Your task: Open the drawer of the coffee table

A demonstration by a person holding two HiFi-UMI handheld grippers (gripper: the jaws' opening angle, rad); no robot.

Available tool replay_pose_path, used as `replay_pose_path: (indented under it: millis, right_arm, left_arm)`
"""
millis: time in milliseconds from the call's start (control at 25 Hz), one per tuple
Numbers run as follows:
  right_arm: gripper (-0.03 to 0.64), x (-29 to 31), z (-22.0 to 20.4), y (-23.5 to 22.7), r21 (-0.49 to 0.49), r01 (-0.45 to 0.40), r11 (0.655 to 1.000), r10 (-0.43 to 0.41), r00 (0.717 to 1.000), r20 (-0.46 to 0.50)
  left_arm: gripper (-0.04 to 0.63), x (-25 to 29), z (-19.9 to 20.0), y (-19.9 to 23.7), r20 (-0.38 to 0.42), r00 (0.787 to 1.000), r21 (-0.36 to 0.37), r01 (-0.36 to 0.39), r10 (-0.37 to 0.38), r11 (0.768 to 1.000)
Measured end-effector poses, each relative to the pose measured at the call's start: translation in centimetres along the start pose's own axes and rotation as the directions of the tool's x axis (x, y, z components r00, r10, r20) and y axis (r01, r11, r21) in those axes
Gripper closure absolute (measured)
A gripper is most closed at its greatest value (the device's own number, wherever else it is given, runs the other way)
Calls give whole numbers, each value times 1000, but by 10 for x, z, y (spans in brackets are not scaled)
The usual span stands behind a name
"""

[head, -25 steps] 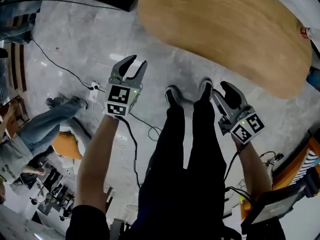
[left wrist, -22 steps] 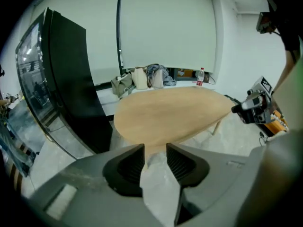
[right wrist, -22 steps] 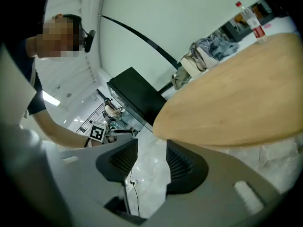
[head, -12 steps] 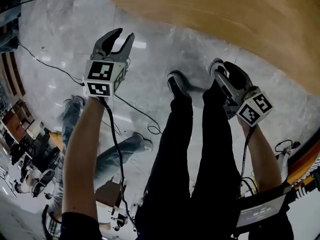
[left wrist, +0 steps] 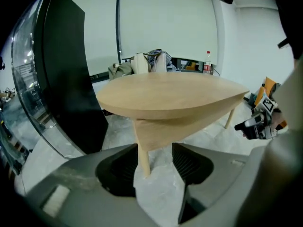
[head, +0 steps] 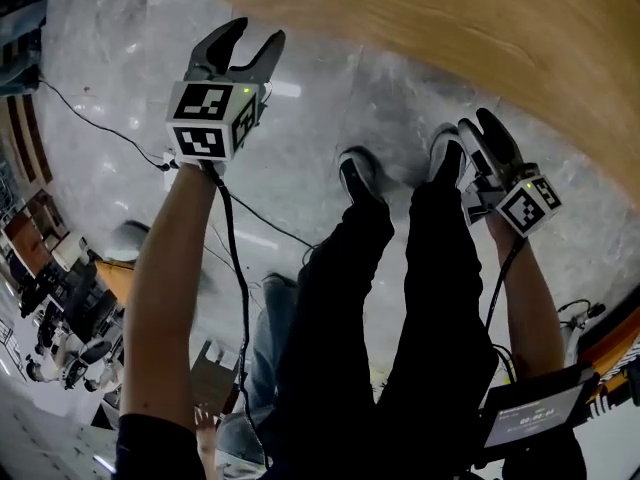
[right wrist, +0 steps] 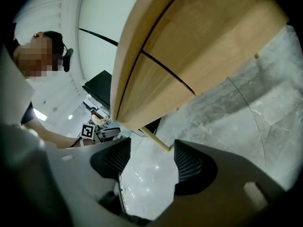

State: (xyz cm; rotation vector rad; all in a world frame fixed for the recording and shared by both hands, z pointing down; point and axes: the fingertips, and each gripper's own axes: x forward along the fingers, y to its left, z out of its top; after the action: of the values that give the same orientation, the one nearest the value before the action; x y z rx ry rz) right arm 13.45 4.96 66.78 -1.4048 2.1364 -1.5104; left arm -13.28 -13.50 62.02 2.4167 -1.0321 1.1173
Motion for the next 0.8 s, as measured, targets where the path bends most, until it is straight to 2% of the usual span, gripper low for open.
replay_pose_path:
  millis: [160, 280, 400, 560, 640, 760, 800]
  right_arm:
    - [321, 24, 15, -6, -6, -42, 999, 42, 999, 23]
    - [321, 39, 11, -4, -36, -63, 997, 63, 998, -3]
    - [341, 52, 2, 5, -87, -118, 989, 117, 993, -10]
    - [333, 65, 1, -5, -108, -130, 986, 130, 991, -2]
    - [318, 69, 11, 0, -125, -153, 980, 156, 987, 22]
    - [274, 82, 24, 5, -141, -172, 975, 183, 981, 68]
    - [264, 86, 29, 7, -146, -187, 971, 201, 976, 87]
  left_arm:
    - [356, 11, -2, 7, 26, 1000, -33, -17, 17, 999]
    - [356, 10, -4, 12, 71, 997, -57, -17, 21, 998]
    - [336, 12, -11, 8, 114, 993, -45, 15, -10, 999]
    - [324, 19, -15, 10, 175, 983, -23, 53, -49, 998]
    - [319, 17, -12, 11, 178, 982, 7, 61, -61, 998]
    - [282, 17, -9, 15, 127, 989, 115, 64, -79, 991]
    - [266, 21, -7, 15, 111, 990, 130, 74, -89, 989]
